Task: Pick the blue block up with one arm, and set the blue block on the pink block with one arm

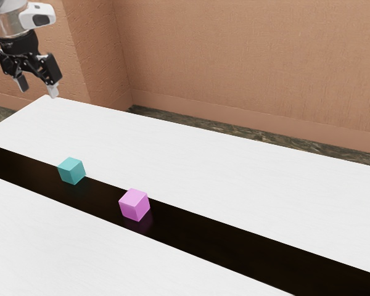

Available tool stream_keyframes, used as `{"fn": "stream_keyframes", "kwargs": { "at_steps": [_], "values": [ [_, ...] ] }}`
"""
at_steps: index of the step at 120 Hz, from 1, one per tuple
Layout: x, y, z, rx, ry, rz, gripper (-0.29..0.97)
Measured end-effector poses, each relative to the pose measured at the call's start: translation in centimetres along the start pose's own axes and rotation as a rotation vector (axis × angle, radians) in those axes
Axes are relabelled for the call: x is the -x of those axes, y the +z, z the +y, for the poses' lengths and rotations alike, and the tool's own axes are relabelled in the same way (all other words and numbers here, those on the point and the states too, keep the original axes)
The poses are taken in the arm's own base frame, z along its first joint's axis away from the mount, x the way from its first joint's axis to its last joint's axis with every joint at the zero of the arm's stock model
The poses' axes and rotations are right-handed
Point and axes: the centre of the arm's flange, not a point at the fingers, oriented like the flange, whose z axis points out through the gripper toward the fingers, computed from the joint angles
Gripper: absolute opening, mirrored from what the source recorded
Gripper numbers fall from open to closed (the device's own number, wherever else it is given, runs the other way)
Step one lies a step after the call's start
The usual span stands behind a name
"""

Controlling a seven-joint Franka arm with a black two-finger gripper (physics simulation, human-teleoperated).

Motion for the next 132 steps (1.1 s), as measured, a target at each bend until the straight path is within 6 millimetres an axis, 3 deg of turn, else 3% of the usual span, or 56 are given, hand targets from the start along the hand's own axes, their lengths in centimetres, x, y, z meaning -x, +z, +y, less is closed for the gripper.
{"fn": "stream_keyframes", "kwargs": {
  "at_steps": [16,22,32,46,77,91,106,121,132],
  "values": [
    [-0.1,0.2,0.0,0.002,0.016,-0.002,0.68],
    [-0.2,1.2,-1.7,-0.001,-0.015,-0.017,0.68],
    [-0.8,7.7,-4.3,-0.002,-0.062,-0.090,0.68],
    [-1.9,13.5,-4.9,-0.007,-0.087,-0.137,0.68],
    [-4.4,25.5,-9.5,-0.025,-0.217,-0.184,0.68],
    [-5.5,28.8,-9.5,-0.034,-0.228,-0.164,0.68],
    [-6.1,30.8,-10.8,-0.020,-0.248,-0.140,0.68],
    [-7.7,33.8,-12.2,-0.012,-0.239,-0.120,0.68],
    [-9.0,34.9,-13.7,-0.014,-0.220,-0.087,0.68]
  ]
}}
